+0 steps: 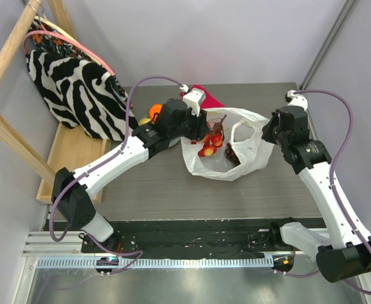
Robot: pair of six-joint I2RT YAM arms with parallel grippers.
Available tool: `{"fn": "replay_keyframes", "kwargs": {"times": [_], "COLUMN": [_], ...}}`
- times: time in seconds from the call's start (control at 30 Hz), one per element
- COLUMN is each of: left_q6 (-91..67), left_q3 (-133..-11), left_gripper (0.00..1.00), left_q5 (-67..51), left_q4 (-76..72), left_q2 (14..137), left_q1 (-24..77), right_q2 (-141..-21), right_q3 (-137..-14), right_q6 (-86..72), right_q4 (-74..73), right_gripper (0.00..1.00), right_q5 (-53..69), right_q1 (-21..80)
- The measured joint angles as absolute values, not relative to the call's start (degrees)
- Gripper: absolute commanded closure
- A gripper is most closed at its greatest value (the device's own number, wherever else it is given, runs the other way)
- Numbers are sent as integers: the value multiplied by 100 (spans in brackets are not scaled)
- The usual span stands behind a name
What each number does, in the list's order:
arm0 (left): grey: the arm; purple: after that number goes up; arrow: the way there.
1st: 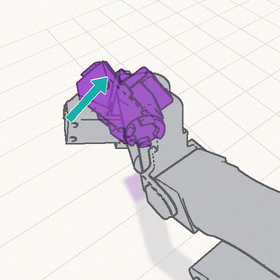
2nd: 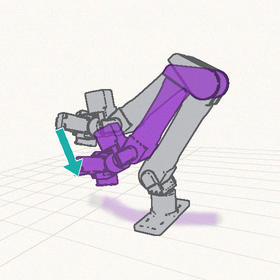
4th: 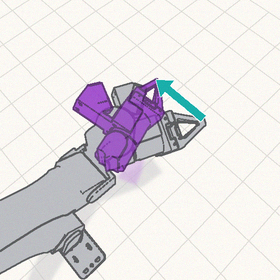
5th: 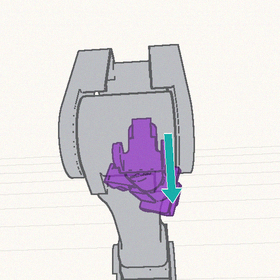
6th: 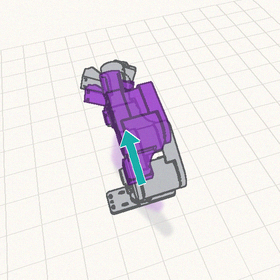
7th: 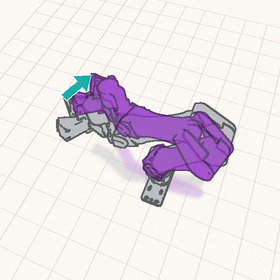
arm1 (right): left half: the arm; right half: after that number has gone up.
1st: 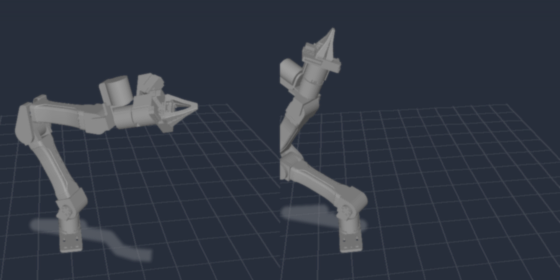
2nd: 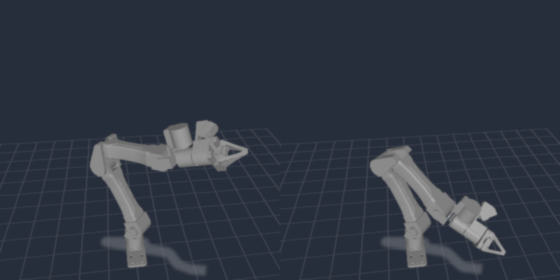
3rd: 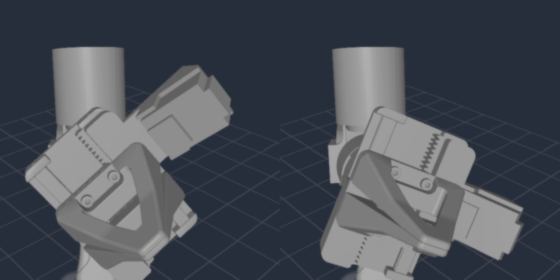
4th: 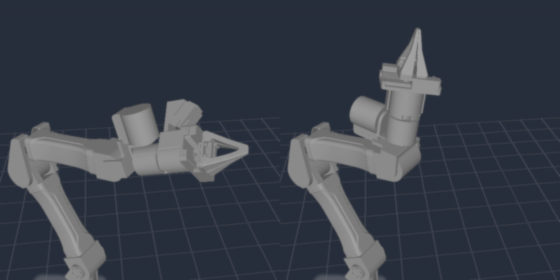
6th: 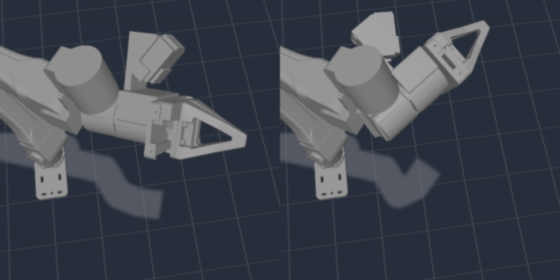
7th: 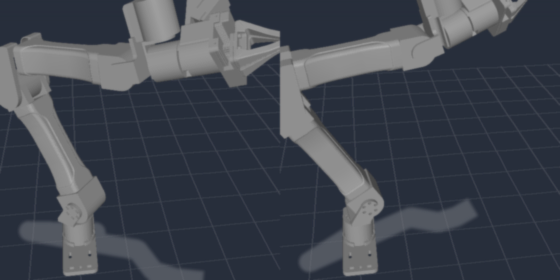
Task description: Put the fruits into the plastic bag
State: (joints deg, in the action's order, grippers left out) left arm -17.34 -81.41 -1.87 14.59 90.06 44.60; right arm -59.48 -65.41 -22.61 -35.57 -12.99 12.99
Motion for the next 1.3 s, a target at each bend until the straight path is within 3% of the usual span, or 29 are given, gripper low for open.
{"fn": "replay_keyframes", "kwargs": {"times": [0.3,0.73,0.83,0.93,1.03,1.13,1.3], "left_q6": [-1538,-1632,-1651,-1658,-1656,-1704,-1732], "left_q3": [-8167,-8976,-9037,-9109,-9153,-9155,-9091], "left_gripper": [100,100,82,55,40,29,21], "left_q5": [69,91,148,189,189,176,-64], "left_q4": [1498,2224,2467,2574,2606,2598,2443], "left_q2": [9102,10604,10648,10648,10648,10641,10532], "left_q1": [4558,4877,4877,4877,4877,4877,4877], "right_q2": [-5951,-5964,-5972,-6005,-6047,-6051,-6058], "right_q3": [-6532,-6344,-6270,-6206,-6180,-6178,-6178], "right_q6": [-2290,-2480,-2488,-2491,-2491,-2488,-2482], "right_q4": [-3553,-3400,-3387,-3382,-3385,-3382,-3382], "right_gripper": [99,99,99,99,99,99,99], "right_q5": [-1173,-913,-908,-908,-913,-915,-926], "right_q1": [1299,1299,1299,1299,1299,1299,1299]}}
